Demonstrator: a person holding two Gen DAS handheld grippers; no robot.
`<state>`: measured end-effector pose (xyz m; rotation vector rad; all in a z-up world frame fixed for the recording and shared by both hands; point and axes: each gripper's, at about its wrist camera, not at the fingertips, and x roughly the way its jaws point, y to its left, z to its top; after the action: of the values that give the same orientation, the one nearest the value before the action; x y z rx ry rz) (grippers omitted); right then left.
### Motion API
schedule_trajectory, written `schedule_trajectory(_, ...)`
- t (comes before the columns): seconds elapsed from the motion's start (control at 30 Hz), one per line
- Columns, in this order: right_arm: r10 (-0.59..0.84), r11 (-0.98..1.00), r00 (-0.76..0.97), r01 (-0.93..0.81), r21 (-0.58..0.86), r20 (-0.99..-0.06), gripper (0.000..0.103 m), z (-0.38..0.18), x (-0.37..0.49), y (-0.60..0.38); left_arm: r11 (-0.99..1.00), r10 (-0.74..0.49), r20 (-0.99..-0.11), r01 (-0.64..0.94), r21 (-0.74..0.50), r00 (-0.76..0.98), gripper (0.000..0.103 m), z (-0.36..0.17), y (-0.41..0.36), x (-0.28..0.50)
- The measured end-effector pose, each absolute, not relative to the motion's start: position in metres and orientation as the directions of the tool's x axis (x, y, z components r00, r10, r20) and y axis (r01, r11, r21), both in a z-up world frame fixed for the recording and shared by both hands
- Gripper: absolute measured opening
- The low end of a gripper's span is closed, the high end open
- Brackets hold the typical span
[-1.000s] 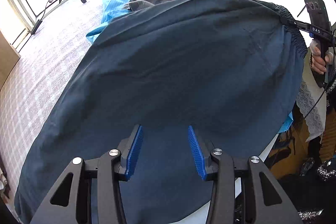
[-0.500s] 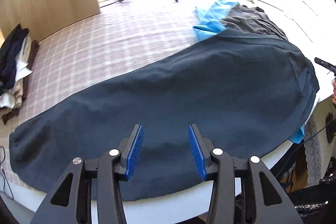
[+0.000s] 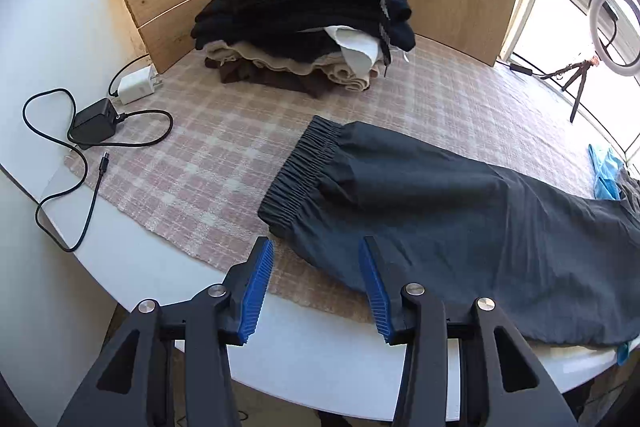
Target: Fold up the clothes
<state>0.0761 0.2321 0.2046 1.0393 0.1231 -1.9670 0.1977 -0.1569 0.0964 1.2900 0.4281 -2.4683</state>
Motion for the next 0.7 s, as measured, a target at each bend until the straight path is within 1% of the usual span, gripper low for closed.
schedule_trajectory(0.07,-0.647,-0.535,-0.169,0.796,0.285,-0.744,0.028,0.185,0.084,0.140,-0.901,-0.110,-0.828,0.407,-0.151,-0.550,0.045,0.089,-0.172,0.197)
schedule_trajectory(0.13,-0.610,-0.474,-0.112,0.845,0.248,-0.785,0.026,0.162,0.095,0.059,-0.898,-0.074,-0.826,0.397,-0.188,-0.559,0.047,0.081,-0.187,0.196)
schedule_trajectory(0.2,-0.568,-0.450,-0.100,0.869,0.206,-0.817,0.025,0.140,0.104,-0.004,-0.897,-0.038,-0.821,0.381,-0.223,-0.569,0.047,0.073,-0.197,0.195)
schedule_trajectory(0.27,-0.531,-0.448,-0.050,0.864,0.230,-0.846,0.025,0.115,0.095,-0.052,-0.899,0.001,-0.814,0.357,-0.256,-0.581,0.047,0.067,-0.202,0.193)
schedule_trajectory(0.33,-0.478,-0.464,-0.039,0.859,0.215,-0.878,0.025,0.090,0.085,-0.083,-0.902,0.027,-0.808,0.334,-0.274,-0.589,0.047,0.062,-0.206,0.189)
schedule_trajectory(0.4,-0.377,-0.500,-0.088,0.857,0.123,-0.922,0.025,0.066,0.075,-0.099,-0.902,0.043,-0.804,0.324,-0.287,-0.593,0.048,0.057,-0.211,0.184)
schedule_trajectory(0.43,-0.303,-0.534,-0.134,0.844,0.051,-0.944,0.025,0.055,0.069,-0.102,-0.898,0.059,-0.798,0.318,-0.305,-0.599,0.048,0.055,-0.214,0.182)
schedule_trajectory(0.53,-0.266,-0.551,-0.122,0.833,0.047,-0.956,0.025,0.048,0.058,-0.096,-0.877,0.115,-0.777,0.303,-0.372,-0.619,0.048,0.049,-0.220,0.179)
schedule_trajectory(0.6,-0.221,-0.551,-0.127,0.835,0.016,-0.967,0.025,0.048,0.055,-0.094,-0.866,0.148,-0.763,0.290,-0.407,-0.629,0.048,0.047,-0.222,0.176)
schedule_trajectory(0.63,-0.222,-0.541,-0.109,0.840,0.029,-0.969,0.025,0.050,0.054,-0.093,-0.870,0.148,-0.765,0.285,-0.402,-0.627,0.048,0.045,-0.221,0.174)
schedule_trajectory(0.7,-0.274,-0.524,-0.089,0.849,0.071,-0.958,0.025,0.065,0.052,-0.093,-0.883,0.140,-0.772,0.275,-0.381,-0.620,0.048,0.042,-0.218,0.170)
